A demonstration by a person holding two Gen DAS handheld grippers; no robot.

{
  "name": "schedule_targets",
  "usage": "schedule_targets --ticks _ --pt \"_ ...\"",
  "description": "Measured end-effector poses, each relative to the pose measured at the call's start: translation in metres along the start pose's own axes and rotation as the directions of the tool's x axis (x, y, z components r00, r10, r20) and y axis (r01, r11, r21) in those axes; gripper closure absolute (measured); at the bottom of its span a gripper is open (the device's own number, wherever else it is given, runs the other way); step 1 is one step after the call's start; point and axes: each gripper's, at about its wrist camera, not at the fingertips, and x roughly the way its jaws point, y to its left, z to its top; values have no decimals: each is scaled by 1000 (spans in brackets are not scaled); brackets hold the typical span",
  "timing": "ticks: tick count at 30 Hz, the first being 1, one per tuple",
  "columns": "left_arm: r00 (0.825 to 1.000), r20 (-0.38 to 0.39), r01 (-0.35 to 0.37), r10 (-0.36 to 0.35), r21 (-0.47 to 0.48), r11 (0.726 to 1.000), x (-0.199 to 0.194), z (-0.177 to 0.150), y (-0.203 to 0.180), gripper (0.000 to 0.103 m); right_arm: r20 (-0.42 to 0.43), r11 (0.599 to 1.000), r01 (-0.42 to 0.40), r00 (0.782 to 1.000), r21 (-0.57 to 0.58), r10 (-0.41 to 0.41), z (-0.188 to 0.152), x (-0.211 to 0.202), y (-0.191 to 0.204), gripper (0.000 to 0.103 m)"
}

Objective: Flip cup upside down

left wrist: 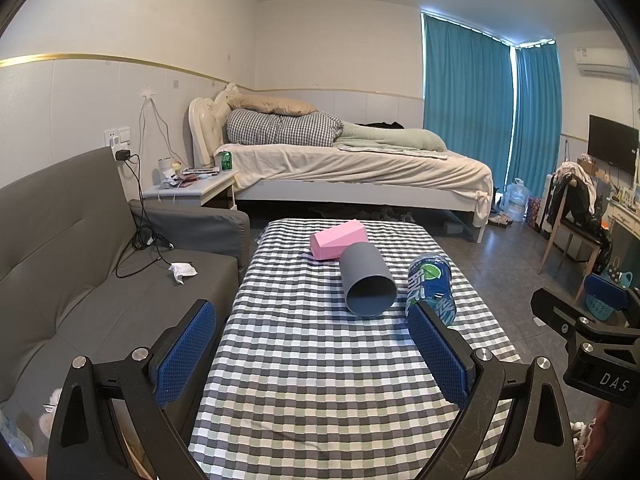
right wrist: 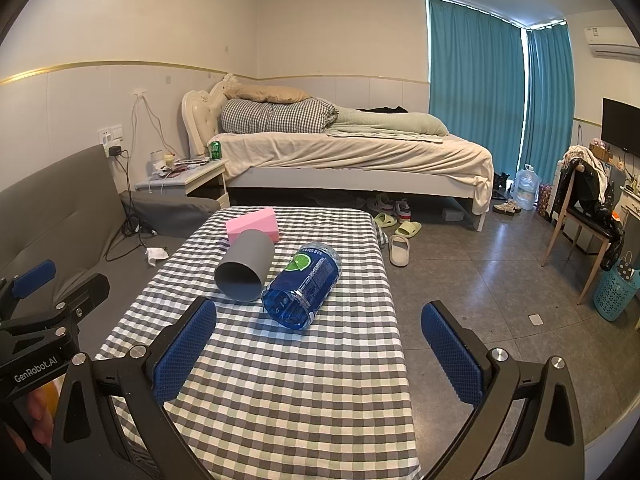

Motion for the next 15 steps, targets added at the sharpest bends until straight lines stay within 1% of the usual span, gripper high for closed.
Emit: schedule_targets --ticks 15 --pt "1000 1 0 0 -1 1000 0 0 -1 3 -1 1000 -4 1000 -2 4 -1 1 1 0"
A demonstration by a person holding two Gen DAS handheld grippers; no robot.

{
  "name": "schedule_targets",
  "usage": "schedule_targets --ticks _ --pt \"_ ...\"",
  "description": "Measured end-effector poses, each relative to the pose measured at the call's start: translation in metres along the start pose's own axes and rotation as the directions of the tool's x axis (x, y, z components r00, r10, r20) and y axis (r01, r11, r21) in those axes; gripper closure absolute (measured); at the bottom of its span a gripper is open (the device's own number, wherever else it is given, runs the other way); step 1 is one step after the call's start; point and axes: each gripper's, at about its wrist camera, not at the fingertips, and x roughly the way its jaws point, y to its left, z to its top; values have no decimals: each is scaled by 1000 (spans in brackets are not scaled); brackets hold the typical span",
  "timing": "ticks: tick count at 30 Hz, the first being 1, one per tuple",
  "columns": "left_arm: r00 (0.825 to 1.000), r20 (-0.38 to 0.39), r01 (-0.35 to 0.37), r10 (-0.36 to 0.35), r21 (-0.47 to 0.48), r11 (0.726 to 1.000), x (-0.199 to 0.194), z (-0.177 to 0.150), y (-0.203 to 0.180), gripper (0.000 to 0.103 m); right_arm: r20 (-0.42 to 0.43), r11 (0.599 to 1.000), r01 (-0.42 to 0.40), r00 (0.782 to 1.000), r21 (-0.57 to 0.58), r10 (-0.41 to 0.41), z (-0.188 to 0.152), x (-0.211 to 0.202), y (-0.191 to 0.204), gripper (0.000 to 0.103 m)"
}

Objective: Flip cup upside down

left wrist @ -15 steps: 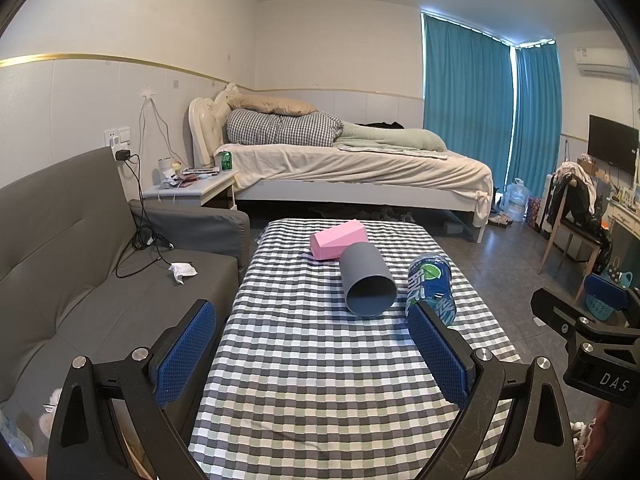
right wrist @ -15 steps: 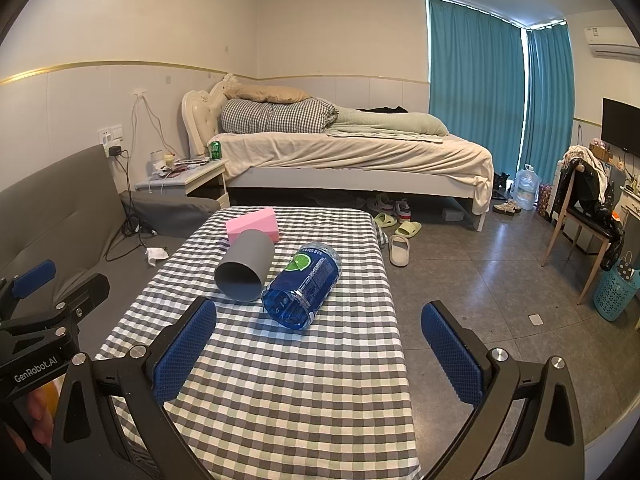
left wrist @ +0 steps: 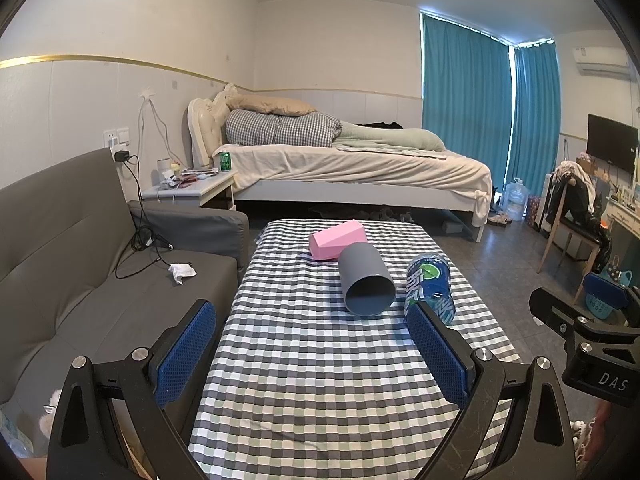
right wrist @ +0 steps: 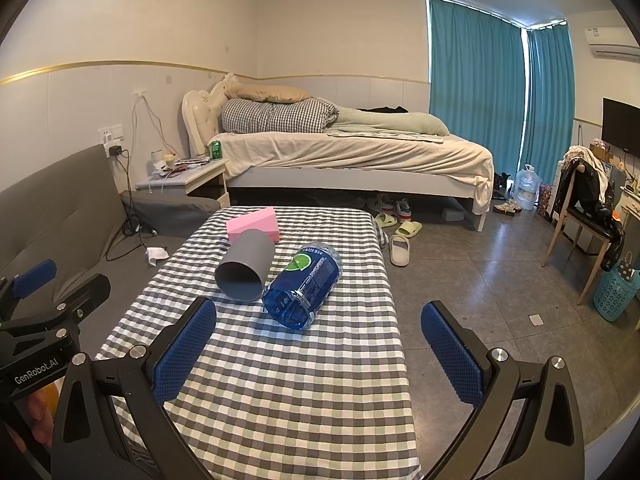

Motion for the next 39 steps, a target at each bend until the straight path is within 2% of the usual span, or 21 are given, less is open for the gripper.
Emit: schedule_targets --ticks 27,30,36,39 --pt "1000 -5 10 -10 6 1000 -3 5 -7 3 -4 1000 0 1000 -2 0 0 2 0 0" --pt "1000 -17 10 -10 3 1000 0 5 -7 3 -7 1000 1 1000 -3 -1 -1 4 0 0" --pt "996 -82 -34 35 12 999 17 7 -7 3 -11 1000 5 1000 -20 -5 1 9 -1 0" --pt "994 -111 -21 20 -12 1000 28 12 -5 3 -11 999 1 1000 -34 -2 6 14 -3 0"
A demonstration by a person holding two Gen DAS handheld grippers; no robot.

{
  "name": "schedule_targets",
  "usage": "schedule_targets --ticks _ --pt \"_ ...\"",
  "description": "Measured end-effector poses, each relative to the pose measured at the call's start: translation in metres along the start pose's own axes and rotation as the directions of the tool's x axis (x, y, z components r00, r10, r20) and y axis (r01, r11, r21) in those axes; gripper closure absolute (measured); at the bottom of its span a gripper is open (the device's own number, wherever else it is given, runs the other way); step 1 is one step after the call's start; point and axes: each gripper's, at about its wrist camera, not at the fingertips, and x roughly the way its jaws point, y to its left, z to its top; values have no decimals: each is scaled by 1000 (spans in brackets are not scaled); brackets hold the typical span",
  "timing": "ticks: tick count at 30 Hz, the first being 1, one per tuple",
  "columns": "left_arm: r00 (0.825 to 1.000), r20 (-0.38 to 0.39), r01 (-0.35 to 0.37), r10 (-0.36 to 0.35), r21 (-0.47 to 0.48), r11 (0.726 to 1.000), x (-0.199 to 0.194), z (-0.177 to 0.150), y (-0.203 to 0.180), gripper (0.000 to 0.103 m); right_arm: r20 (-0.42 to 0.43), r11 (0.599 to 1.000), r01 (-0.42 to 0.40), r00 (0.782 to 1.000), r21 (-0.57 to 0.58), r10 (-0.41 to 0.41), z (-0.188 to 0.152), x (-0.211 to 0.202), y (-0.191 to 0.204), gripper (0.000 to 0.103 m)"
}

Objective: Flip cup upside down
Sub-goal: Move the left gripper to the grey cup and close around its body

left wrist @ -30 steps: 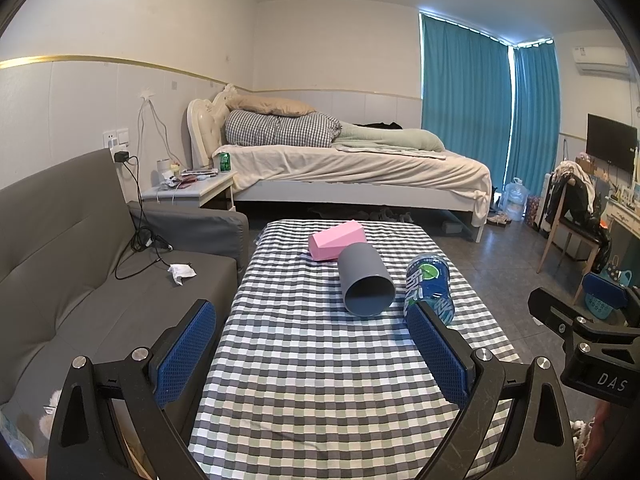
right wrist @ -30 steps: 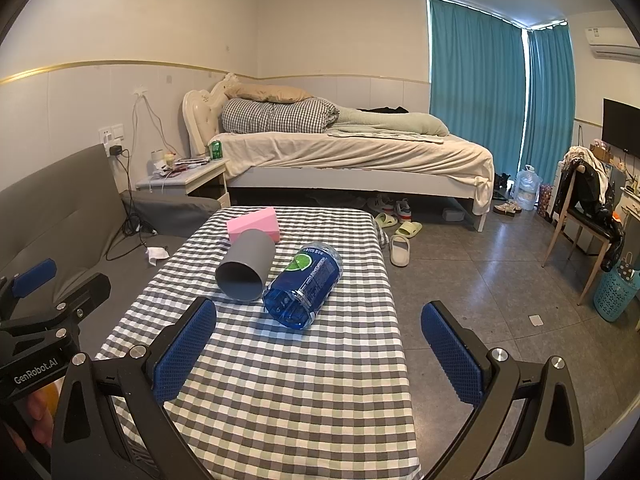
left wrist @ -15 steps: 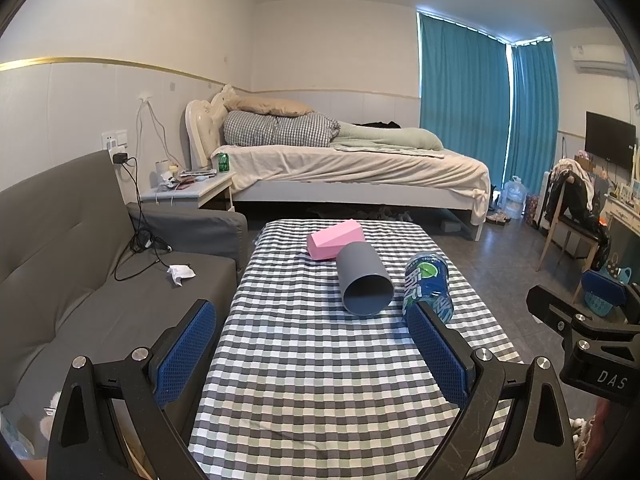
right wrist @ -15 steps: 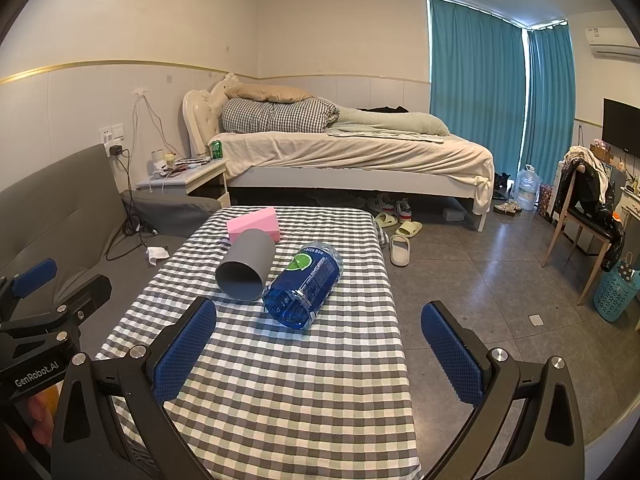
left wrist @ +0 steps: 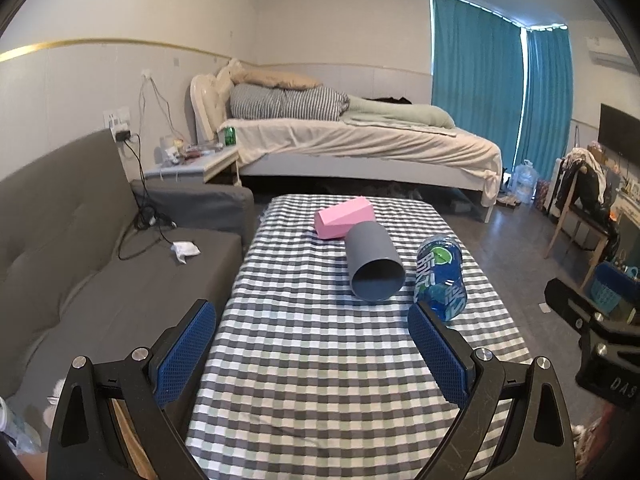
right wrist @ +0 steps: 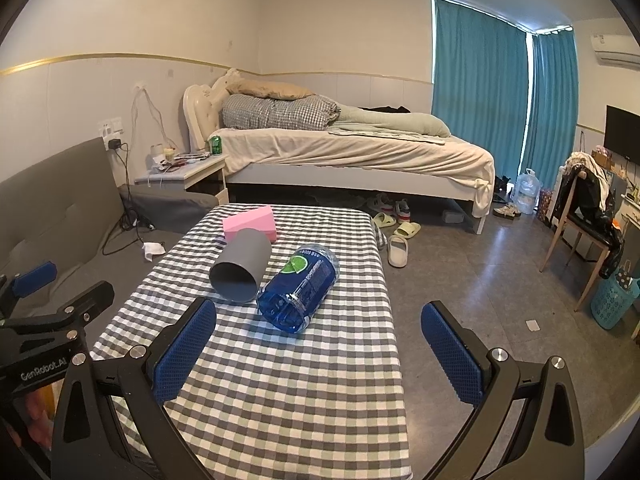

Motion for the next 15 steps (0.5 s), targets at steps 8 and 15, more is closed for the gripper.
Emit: schedule_targets --ticks 8,15 --pt "998 -54 35 -36 -17 999 49 24 -12 3 -47 999 -33 998 29 34 15 38 -12 0" --pt "985 -160 59 -68 -59 996 119 29 -27 3 -58 999 -1 998 48 4 36 90 -27 0"
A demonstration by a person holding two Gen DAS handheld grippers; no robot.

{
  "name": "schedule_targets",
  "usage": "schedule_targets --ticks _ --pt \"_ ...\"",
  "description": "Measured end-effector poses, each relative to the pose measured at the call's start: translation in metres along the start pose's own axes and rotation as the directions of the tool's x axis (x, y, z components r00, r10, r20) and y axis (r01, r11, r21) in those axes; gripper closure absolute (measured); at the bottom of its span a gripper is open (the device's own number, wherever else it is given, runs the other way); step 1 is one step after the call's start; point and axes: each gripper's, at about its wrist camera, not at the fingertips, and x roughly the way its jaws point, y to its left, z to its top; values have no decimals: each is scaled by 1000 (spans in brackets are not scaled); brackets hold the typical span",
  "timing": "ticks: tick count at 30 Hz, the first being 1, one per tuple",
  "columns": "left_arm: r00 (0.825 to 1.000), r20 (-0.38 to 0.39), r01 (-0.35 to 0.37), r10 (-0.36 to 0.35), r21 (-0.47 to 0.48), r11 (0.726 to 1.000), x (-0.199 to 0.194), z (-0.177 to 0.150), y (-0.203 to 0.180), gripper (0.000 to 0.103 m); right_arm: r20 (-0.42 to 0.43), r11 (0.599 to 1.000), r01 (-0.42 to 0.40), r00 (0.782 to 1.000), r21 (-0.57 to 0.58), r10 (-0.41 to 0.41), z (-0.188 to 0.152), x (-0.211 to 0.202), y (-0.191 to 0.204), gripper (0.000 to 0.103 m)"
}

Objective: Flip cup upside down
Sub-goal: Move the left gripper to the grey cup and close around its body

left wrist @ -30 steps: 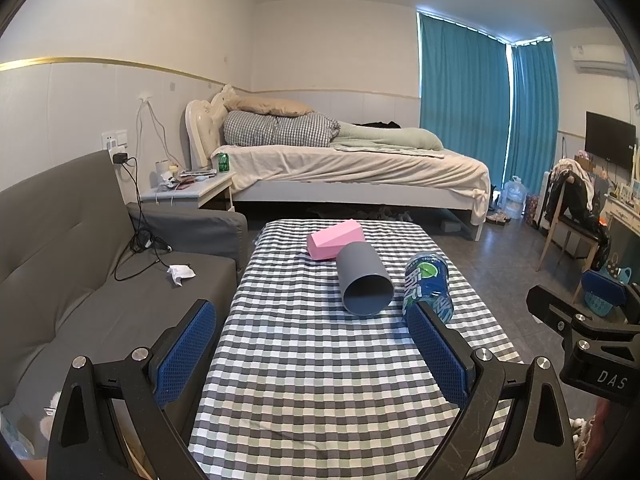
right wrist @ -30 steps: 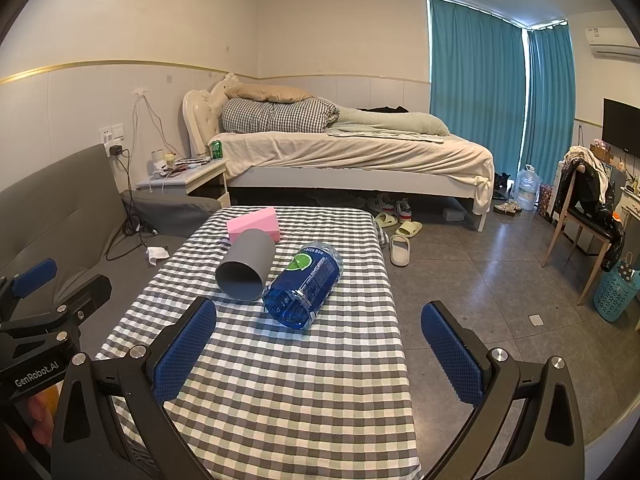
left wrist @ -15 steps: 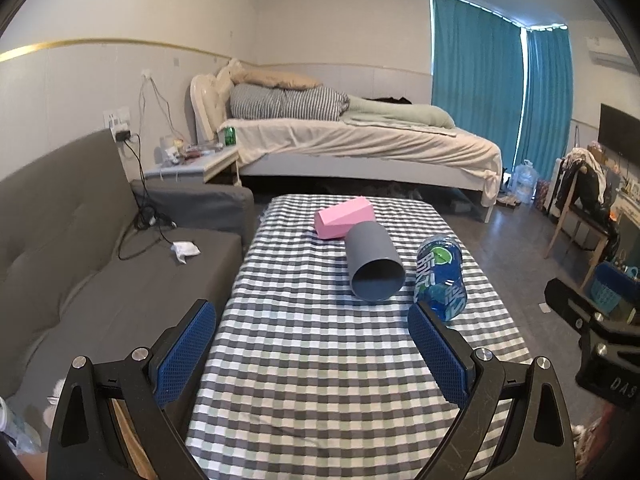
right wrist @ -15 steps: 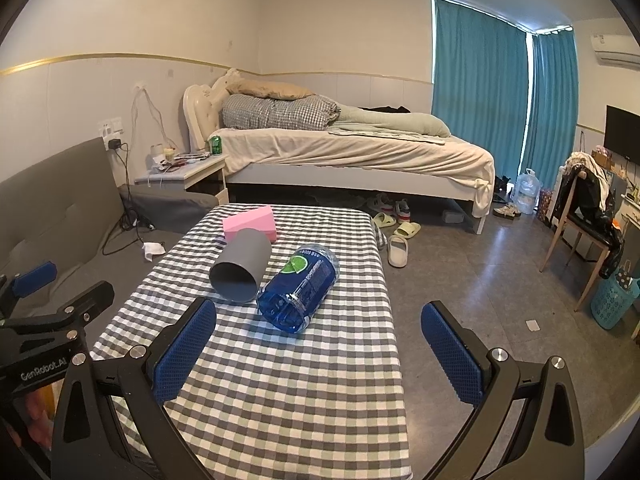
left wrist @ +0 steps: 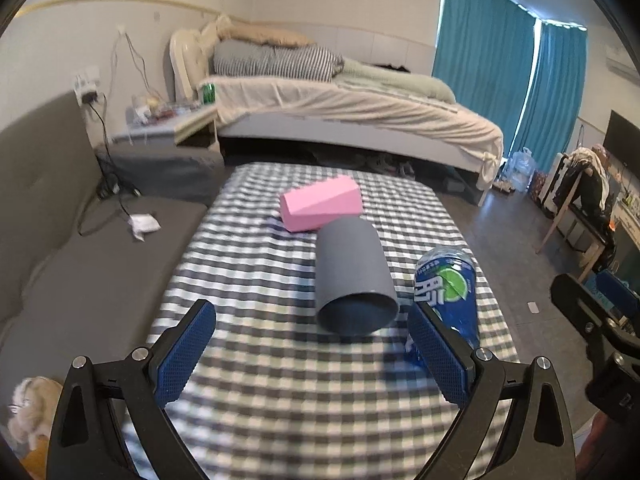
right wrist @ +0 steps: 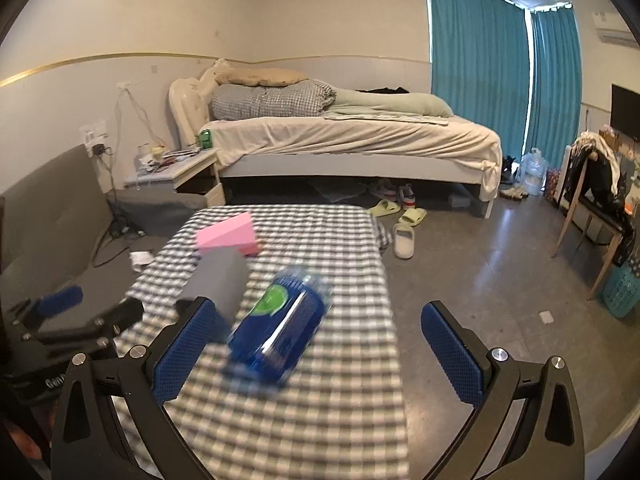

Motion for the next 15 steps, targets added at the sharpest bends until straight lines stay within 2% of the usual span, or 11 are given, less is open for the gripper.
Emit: schedule_targets --ticks 4,9,11,15 --pt "998 -39 49 -51 -35 998 38 11 -1 3 -25 1000 26 999 6 -26 3 24 -6 0" --pt "993 -97 63 -64 -16 998 72 19 -7 3 -79 999 24 997 25 -22 -1 52 -14 0" --pt "991 -121 60 -60 -6 998 82 17 -6 5 -90 999 32 996 28 -29 -2 59 -16 0" --pt "983 -149 106 -109 -32 994 89 12 -5 5 -95 999 31 995 29 -28 -3 68 -16 0"
